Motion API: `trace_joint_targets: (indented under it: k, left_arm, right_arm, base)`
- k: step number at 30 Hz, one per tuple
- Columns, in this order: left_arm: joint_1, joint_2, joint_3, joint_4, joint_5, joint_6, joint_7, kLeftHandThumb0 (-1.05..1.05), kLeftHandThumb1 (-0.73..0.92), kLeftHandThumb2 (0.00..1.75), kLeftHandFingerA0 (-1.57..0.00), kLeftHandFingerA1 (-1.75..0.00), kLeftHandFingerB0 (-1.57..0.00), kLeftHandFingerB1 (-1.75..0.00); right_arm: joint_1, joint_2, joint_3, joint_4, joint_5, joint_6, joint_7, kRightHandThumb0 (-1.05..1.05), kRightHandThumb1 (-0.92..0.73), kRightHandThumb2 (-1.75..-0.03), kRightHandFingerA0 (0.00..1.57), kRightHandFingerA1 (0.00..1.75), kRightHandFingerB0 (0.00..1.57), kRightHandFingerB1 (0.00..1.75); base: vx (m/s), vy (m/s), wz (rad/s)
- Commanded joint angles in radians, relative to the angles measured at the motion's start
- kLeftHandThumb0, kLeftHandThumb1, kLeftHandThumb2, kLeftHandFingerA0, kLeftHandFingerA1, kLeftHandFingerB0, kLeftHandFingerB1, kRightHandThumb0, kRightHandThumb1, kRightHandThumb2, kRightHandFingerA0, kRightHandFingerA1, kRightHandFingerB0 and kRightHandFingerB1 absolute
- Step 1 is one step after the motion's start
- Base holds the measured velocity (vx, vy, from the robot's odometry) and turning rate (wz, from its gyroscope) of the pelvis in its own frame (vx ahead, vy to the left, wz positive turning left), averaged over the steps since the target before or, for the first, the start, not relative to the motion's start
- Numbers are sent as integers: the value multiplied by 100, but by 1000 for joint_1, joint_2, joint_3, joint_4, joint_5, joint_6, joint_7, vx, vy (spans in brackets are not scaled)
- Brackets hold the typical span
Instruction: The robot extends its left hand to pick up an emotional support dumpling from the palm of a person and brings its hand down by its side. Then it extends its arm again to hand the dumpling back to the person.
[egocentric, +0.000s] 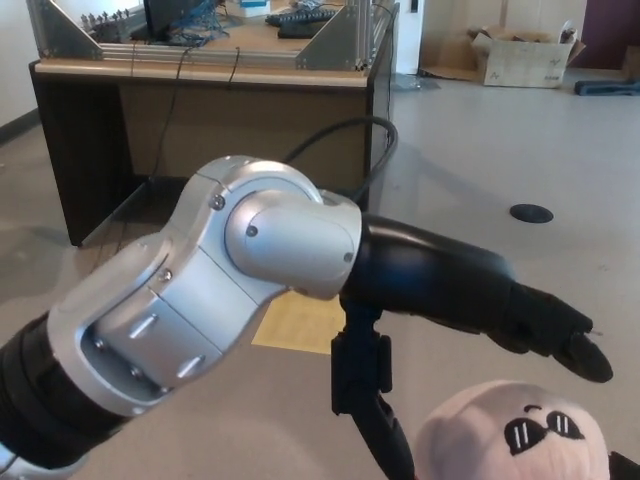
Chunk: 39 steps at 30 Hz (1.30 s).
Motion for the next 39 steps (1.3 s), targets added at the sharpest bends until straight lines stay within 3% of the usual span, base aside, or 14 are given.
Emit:
trace_joint_targets:
  k: [1,3,5,7,9,23,24,25,26,27,28,32,33,39]
  left_arm:
    - [14,-7,-22,-4,43,17,-24,-52,32,80,-2,-45,0,-28]
    - [19,-12,-25,0,46,19,-27,-53,33,79,-1,-43,0,-27]
    - [24,-16,-27,0,51,22,-27,-52,33,79,-1,-44,0,-28]
    - [38,-26,-28,-3,57,23,-15,-68,39,52,-11,-36,-3,-27]
    - [52,-35,-29,-3,67,16,-6,-71,31,67,-7,-41,-7,-21]
    - [109,-87,-43,14,130,-11,23,-66,40,53,-15,-38,0,-26]
    - [121,-97,-38,21,130,-25,36,-35,11,77,-1,-49,0,-51]
    - [130,-102,-34,21,133,-33,47,-63,35,71,-35,-54,-5,-25]
    - [156,-113,-22,15,131,-40,74,-44,49,55,-75,-58,-18,-30]
    - [190,-127,-7,6,127,-47,108,-44,49,55,-75,-58,-18,-30]
    - [216,-139,4,6,126,-76,133,-35,62,59,-80,-90,-28,-31]
    - [294,-190,24,23,156,-186,233,-33,52,56,-95,-87,-40,-33]
    - [305,-202,34,25,154,-182,243,-38,40,69,-97,-89,-38,-44]
    - [389,-256,72,21,184,-224,337,-38,33,62,-112,-80,-53,-45]
  right_arm:
    - [-15,-29,8,24,-36,-32,-38,-44,-68,-60,48,42,44,37]
    - [-29,-34,17,30,-54,28,-50,-51,-65,-60,50,41,38,34]
    - [-26,-28,0,38,-11,-16,-1,-47,-67,-60,46,39,37,33]
    - [-21,-29,-2,24,-3,-38,19,-54,-66,-61,49,38,34,32]
    - [-15,-35,7,14,-24,-53,6,-56,-67,-61,47,38,32,31]
    - [-23,-26,-11,35,7,-88,43,-54,-73,-62,38,36,28,30]
    - [-21,-27,-6,34,-15,-122,13,-53,-73,-62,50,42,32,33]
    - [-30,-31,2,36,-30,-122,3,-54,-76,-63,54,42,39,35]
    - [-40,-35,9,34,-41,-90,1,-55,-79,-64,48,41,32,33]
    - [-50,-38,15,30,-50,-43,1,-55,-79,-64,48,41,32,33]
    - [-72,-56,40,41,-87,-11,0,-58,-78,-65,49,45,26,33]
    - [-83,-67,61,47,-98,8,-5,-58,-78,-65,49,45,26,33]
    - [-88,-67,62,48,-98,10,-6,-58,-78,-65,49,45,26,33]
    - [-92,-68,65,49,-99,16,-7,-58,-78,-65,49,45,26,33]
  base:
    - [0,0,0]
    - [0,0,0]
    - [0,0,0]
    - [0,0,0]
    - [0,0,0]
    - [0,0,0]
    - [0,0,0]
    - [0,0,0]
    - [0,0,0]
    - [0,0,0]
    - [0,0,0]
    - [0,0,0]
    - [0,0,0]
    - [0,0,0]
